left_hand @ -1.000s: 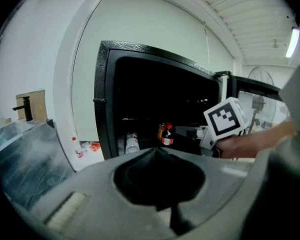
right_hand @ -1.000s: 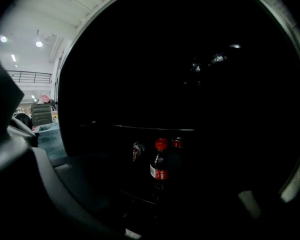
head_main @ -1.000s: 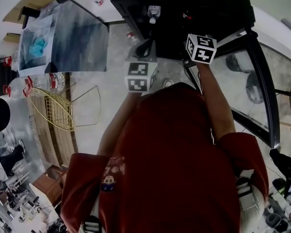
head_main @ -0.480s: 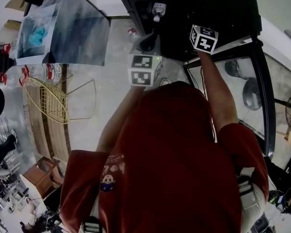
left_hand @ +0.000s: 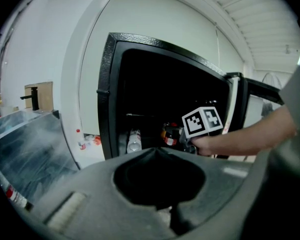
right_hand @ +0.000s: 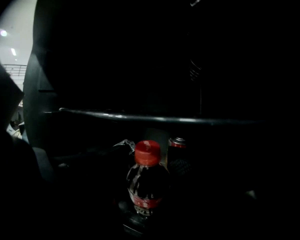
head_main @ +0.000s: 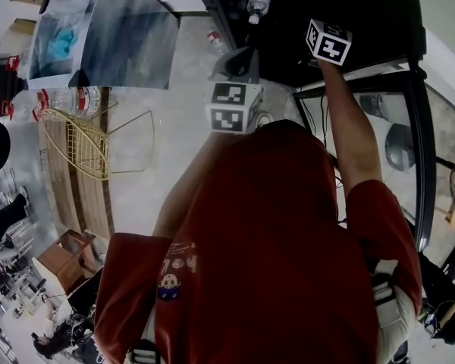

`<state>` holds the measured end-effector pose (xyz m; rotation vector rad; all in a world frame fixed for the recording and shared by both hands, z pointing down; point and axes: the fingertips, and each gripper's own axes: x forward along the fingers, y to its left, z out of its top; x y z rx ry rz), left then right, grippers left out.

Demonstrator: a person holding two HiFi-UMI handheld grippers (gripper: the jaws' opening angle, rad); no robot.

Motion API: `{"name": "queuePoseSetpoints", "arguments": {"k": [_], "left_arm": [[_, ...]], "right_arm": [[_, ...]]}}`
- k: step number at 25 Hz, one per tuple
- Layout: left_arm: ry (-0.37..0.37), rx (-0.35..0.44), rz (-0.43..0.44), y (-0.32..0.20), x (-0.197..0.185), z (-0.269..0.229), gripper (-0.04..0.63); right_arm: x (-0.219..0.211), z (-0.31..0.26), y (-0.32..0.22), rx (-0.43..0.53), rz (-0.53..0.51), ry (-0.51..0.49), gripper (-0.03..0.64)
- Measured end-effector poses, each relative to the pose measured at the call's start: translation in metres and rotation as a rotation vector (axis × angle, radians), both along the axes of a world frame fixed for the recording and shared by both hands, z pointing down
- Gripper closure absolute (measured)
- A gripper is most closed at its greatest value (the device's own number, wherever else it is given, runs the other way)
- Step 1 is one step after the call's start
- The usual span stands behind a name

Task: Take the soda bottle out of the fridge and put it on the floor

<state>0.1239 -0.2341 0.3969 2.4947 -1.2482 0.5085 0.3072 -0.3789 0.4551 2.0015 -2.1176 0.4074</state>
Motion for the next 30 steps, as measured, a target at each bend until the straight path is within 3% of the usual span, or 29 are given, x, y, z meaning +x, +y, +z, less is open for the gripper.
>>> {"name": "queuePoseSetpoints", "arguments": {"k": [3, 5, 10, 19, 30], "left_arm": [[-0.001, -0.009, -0.012, -0.001, -0.004, 0.004, 0.595], [-0.002, -0.011, -0.019, -0.001, -0.006, 0.005, 0.595], [0.008, -0.018, -0.025, 0.003, -0.006, 0.007, 0.595], [0.01, -0.015, -0.019, 0.007, -0.011, 0.005, 0.595], [0.014, -0.043, -0.009, 0.025, -0.027, -0.003, 0.594]], "right_arm": [[0.001, 0.001, -0.004, -0.005, 0.014, -0.002, 0.384], [0.0, 0.002, -0.005, -0.006, 0.015, 0.014, 0.439], [-0.001, 0.004, 0.006, 0.002, 0.038, 0.055, 0.459], [-0.013, 0.002, 0.023, -0.006, 0.019, 0.097, 0.465], [-0.028, -0.021, 0.073, 0.004, 0.024, 0.068, 0.465]]}}
